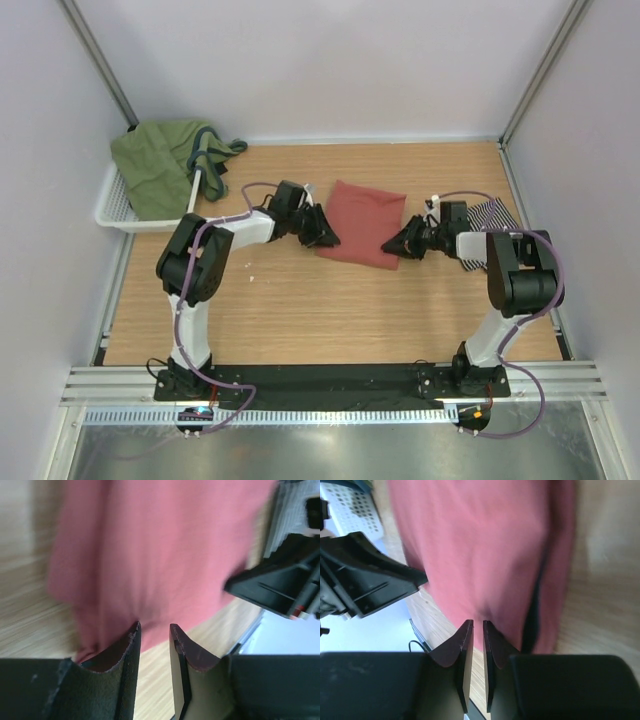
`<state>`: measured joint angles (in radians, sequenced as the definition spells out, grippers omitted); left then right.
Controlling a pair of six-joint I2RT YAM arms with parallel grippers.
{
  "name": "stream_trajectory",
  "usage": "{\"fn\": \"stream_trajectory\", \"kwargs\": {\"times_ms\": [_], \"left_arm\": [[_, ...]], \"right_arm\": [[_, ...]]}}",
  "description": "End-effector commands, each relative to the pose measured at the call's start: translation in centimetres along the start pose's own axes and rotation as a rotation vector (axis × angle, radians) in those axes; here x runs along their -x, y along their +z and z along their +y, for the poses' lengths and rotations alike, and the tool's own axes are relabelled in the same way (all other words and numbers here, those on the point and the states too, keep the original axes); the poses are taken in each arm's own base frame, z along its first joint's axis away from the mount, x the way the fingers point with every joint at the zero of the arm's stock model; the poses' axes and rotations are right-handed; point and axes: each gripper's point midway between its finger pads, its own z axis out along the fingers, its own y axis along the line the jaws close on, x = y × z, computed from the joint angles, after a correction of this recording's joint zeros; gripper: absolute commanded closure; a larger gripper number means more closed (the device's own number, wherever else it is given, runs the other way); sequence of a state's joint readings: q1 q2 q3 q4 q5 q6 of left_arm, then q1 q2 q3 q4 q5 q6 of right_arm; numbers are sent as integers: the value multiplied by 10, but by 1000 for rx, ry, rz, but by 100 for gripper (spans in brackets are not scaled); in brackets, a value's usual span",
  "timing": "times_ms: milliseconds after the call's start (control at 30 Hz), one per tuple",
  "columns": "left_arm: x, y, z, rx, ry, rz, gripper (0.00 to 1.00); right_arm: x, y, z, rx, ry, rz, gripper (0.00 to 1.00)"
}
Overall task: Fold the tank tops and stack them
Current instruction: Neatly place the folded tank top to the corner
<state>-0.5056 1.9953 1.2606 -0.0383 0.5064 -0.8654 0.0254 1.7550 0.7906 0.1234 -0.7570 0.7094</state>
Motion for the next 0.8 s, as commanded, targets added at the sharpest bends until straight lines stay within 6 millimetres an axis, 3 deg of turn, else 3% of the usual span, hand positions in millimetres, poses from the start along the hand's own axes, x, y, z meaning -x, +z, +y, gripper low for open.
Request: {"fn": "stream_trajectory", "kwargs": {"times_ms": [0,167,233,333,400,500,767], "left_arm": [[-15,3,19,18,-32,25,70],[-25,5,43,75,-18,32,71],[-25,3,41,72,0,28,71],[-20,-14,28,57,56,-14,63],[-11,-31,14,51,102,-72,50],[-3,-52,6,75,142,-137,40],[9,-68,14,209,174,-160,34]], "right_arm": [[-16,-5,-10,-25,-24,10,81],[-14,-15,-29,-155,-48,-48,74],[-8,-22,-32,-210,-66,-78,68],[5,-39,-22,-266,-117,-140,56],[15,-54,-16,-315,-154,-199,49],[29,-69,-13,-377,-177,-271,41],[57,-96,-21,-557,-191,-389,34]]}}
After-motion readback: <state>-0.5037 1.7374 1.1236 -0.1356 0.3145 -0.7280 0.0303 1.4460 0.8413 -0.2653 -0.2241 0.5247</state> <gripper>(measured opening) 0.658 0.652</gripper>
